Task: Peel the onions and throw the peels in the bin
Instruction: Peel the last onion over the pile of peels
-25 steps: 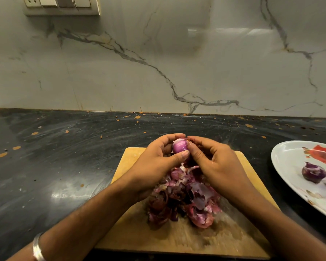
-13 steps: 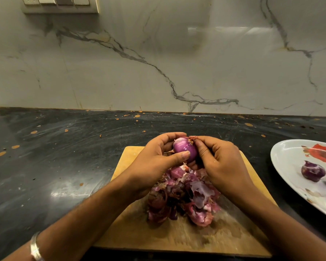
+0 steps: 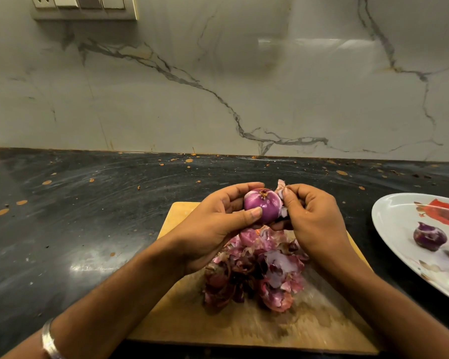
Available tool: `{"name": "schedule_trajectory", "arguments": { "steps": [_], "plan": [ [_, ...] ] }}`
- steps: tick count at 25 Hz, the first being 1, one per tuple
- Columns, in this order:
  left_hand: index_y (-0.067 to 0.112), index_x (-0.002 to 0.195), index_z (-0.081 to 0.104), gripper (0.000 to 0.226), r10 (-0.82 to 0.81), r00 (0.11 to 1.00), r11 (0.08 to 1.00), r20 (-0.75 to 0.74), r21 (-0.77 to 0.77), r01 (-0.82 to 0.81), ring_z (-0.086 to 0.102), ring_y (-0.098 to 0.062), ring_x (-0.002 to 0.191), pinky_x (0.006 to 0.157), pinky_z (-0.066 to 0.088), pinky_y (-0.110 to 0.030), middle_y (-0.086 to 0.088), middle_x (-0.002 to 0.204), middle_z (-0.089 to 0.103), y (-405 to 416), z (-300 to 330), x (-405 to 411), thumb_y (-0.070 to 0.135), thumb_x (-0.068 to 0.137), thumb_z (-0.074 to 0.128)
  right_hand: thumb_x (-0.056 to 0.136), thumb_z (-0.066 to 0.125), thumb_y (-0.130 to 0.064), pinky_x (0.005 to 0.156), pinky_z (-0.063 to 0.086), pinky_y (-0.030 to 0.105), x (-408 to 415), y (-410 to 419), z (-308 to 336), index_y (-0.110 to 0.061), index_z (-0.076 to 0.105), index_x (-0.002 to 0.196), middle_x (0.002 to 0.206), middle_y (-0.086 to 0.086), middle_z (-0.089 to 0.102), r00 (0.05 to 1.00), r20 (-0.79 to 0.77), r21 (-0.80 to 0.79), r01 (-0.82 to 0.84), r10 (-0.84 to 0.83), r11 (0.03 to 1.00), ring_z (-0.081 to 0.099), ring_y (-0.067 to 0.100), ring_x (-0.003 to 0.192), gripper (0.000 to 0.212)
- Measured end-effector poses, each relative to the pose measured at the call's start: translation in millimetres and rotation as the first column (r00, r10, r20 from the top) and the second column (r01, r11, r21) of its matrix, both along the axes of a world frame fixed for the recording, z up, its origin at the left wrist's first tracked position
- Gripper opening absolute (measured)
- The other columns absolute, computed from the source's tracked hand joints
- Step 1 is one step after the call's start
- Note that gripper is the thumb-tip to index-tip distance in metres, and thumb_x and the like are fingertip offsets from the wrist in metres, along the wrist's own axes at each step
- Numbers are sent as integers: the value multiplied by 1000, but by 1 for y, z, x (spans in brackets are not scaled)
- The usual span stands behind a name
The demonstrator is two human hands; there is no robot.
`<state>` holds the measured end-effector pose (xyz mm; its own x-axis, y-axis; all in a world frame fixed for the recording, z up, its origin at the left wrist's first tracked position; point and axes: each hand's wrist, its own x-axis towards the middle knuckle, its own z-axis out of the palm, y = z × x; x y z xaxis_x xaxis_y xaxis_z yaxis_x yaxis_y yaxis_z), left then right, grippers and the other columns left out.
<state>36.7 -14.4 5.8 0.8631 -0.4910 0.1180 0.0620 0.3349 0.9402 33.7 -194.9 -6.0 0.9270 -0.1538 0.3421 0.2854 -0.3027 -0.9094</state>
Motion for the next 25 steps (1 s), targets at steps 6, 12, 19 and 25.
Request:
{"name": "schedule_trajectory", "arguments": {
  "steps": [6, 12, 19, 25],
  "plan": [
    [8, 136, 54, 45, 67, 998, 996, -1, 55, -67, 68, -22, 110, 85, 58, -26, -14, 126, 67, 1, -3, 5, -9, 95, 52, 102, 52, -34, 64, 63, 35, -1, 2, 2, -19, 73, 97, 91, 5, 75, 984, -78, 98, -155, 163, 983, 74, 20, 76, 26],
    [12, 135, 57, 47, -22, 1000, 998, -3, 61, 22, 66, -25, 115, 86, 57, -27, -14, 125, 67, 8, -3, 9, -5, 91, 59, 85, 66, -33, 67, 63, 39, -1, -3, 1, -12, 66, 105, 90, 6, 75, 953, -148, 213, -229, 263, 950, 75, 26, 73, 29],
    [13, 127, 63, 47, 45, 998, 992, 50, 111, -51, 70, -24, 105, 82, 58, -28, -15, 118, 71, 4, -6, 7, 6, 81, 71, 92, 66, -23, 63, 61, 44, -3, -4, 1, -8, 71, 93, 73, 11, 74, 984, -95, 133, -135, 148, 982, 71, 24, 62, 16],
    [9, 130, 59, 47, 37, 998, 999, -41, -19, -38, 70, -21, 103, 80, 59, -27, -13, 115, 73, 4, -3, 8, 4, 83, 62, 94, 67, -19, 59, 59, 32, -3, -4, -2, -19, 71, 96, 66, -1, 72, 996, 79, -211, 63, -47, 975, 70, 10, 60, 4]
  ]
}}
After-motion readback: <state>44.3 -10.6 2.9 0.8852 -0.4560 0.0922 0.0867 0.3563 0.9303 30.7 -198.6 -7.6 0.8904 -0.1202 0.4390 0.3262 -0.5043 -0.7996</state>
